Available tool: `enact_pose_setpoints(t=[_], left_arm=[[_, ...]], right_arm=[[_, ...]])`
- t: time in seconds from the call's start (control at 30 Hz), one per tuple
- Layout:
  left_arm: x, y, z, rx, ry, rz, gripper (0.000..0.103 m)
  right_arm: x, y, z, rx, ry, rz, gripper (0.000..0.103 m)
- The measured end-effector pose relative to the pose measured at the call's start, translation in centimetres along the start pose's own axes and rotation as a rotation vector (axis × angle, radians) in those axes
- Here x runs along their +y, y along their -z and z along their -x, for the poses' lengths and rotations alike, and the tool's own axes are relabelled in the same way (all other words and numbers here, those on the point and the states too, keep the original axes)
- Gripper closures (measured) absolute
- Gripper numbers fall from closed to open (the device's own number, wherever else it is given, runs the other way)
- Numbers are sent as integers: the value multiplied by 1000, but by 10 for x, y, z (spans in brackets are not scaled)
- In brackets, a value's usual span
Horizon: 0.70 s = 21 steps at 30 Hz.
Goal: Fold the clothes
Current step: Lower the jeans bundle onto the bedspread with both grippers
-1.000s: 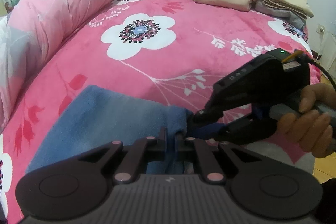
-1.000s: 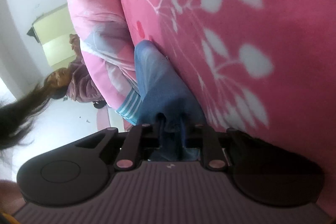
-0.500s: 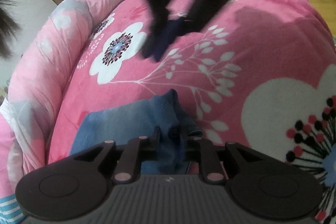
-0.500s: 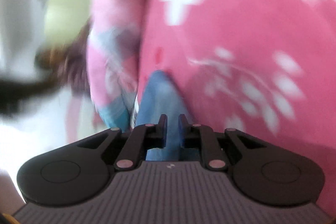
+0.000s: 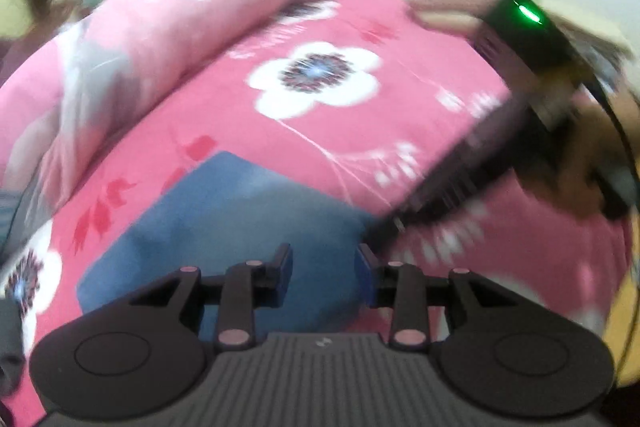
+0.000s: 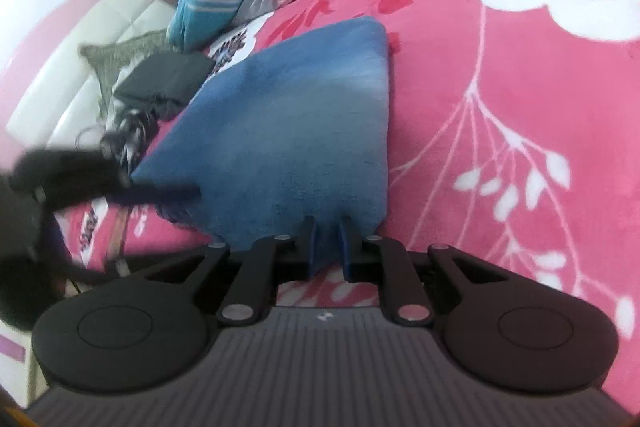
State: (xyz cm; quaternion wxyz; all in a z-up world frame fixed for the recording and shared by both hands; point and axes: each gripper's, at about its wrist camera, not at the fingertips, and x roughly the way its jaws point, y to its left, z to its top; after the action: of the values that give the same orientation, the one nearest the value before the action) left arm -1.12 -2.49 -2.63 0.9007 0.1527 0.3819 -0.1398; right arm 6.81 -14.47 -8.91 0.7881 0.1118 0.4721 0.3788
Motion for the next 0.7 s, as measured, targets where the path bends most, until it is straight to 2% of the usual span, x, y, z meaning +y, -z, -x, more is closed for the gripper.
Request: enact_pose_setpoints(t=[0.1, 0.2, 0.37, 0.47, 0.57, 0.7], left_arm=[[-6, 5, -27, 75, 0, -19, 71], [-11, 16, -34, 74, -25, -42, 71], [-18, 27, -34, 53, -44, -101, 71], [-21, 29, -35, 53, -48, -119, 71], [-26, 32, -37, 61, -57, -142, 71], [-24, 32, -36, 58, -58, -127, 72]], right_arm=[[5, 4, 5, 30, 9, 41, 91], [8, -5, 16, 67, 41, 72, 92], [16, -35, 50, 9, 108, 168, 92], [22, -35, 29, 78, 81, 238, 92], [20, -19, -11, 169, 124, 262, 91], [23, -29, -5, 183, 151, 231, 92]])
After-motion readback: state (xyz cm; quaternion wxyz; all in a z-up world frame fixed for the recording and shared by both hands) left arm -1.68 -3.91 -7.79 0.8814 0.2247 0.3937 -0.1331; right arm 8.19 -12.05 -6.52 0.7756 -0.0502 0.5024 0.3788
